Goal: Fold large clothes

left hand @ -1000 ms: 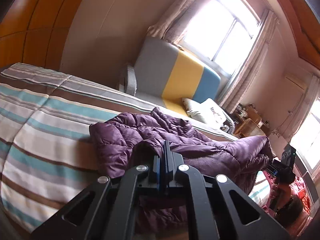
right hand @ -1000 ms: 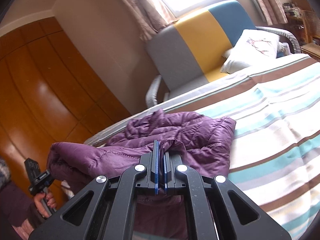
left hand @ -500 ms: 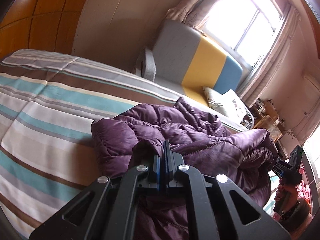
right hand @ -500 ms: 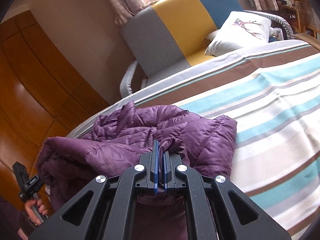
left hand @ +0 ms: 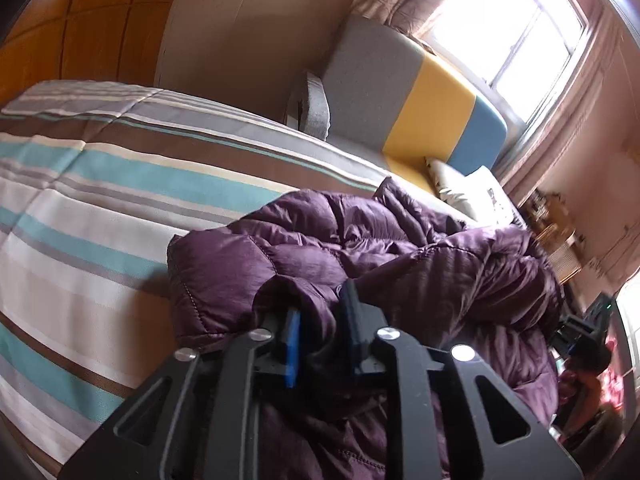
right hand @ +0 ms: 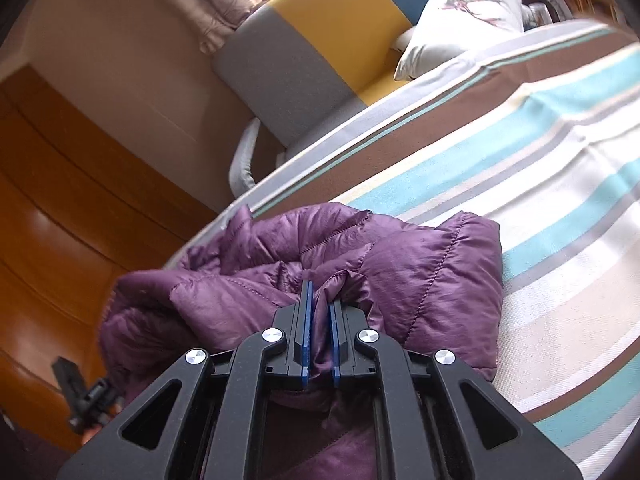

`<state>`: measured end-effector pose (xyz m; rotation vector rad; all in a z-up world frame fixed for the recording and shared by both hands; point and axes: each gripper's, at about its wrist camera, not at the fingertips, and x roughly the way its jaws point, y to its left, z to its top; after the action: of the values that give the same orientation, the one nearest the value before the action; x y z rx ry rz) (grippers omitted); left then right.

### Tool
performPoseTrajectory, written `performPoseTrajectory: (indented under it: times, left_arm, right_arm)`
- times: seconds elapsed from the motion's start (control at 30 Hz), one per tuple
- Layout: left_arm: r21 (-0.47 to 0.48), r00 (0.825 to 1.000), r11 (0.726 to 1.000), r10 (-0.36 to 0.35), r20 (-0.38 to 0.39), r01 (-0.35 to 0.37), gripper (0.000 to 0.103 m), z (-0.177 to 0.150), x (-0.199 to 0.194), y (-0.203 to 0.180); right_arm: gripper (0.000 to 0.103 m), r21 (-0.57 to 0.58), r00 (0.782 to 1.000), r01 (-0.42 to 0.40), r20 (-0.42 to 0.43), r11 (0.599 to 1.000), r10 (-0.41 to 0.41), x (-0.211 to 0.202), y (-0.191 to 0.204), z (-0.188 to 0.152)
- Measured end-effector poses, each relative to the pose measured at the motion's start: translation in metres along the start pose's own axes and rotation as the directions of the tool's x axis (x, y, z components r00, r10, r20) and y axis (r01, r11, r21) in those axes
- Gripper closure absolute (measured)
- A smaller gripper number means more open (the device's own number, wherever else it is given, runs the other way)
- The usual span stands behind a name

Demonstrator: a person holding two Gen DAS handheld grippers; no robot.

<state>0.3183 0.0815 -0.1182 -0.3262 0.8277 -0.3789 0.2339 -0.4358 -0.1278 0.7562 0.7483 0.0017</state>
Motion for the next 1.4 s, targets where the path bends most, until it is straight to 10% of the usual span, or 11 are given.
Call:
performPoseTrajectory:
  times: [0.1,0.17,0.37,0.5,0.7,0.97,1.23,1.4]
  left_arm:
    - [0.035,0.999,0.999,0.010,0.035,-0.011,0.052,0.007,-0.010,-0.003]
    - [0.048,0.994,0.995,0.078,0.081,-0.082,0.019,0.011,-0.017,-0.004]
    - [-0.062,0.982,0.992,0.120,0.145,-0.112,0.016,0.024,-0.037,0.019]
    - [-0.054,0.983,0.993,0.113,0.147,-0.106,0.015,0.020,-0.041,0.018]
    - [-0.032,0.979,0.990,0.140,0.149,-0.137,0.015,0.005,-0.043,0.000]
    - [0.141,0.988,0.979,0.135,0.079,-0.145,0.028,-0.007,-0.031,-0.060]
    - [0.273,0.983,0.947,0.182,-0.029,-0.167,0.039,-0.024,0.015,-0.100]
    - [0.301,0.975,0.932,0.222,-0.034,-0.202,0.080,-0.038,0.024,-0.104]
  right_arm:
    - [0.096,-0.036,1.000,0.007,-0.002,0.999,-0.007,-0.003,0.004,0.001]
    - [0.096,-0.071,1.000,0.019,0.003,0.997,-0.019,-0.005,0.009,0.001]
    - [0.094,-0.009,1.000,-0.028,0.009,1.000,0.028,-0.012,0.003,0.005]
    - [0.043,0.111,0.991,-0.131,0.023,0.985,0.129,-0.016,-0.008,0.006]
    - [0.039,0.047,0.997,-0.022,0.070,0.999,0.018,-0.037,0.005,0.011]
    - [0.039,-0.365,0.986,0.153,0.002,0.918,-0.164,-0.015,0.092,-0.020]
    - [0.039,-0.486,0.956,0.235,-0.043,0.842,-0.291,0.030,0.117,-0.057]
    - [0.087,-0.509,0.957,0.249,-0.004,0.824,-0.292,0.031,0.112,-0.071]
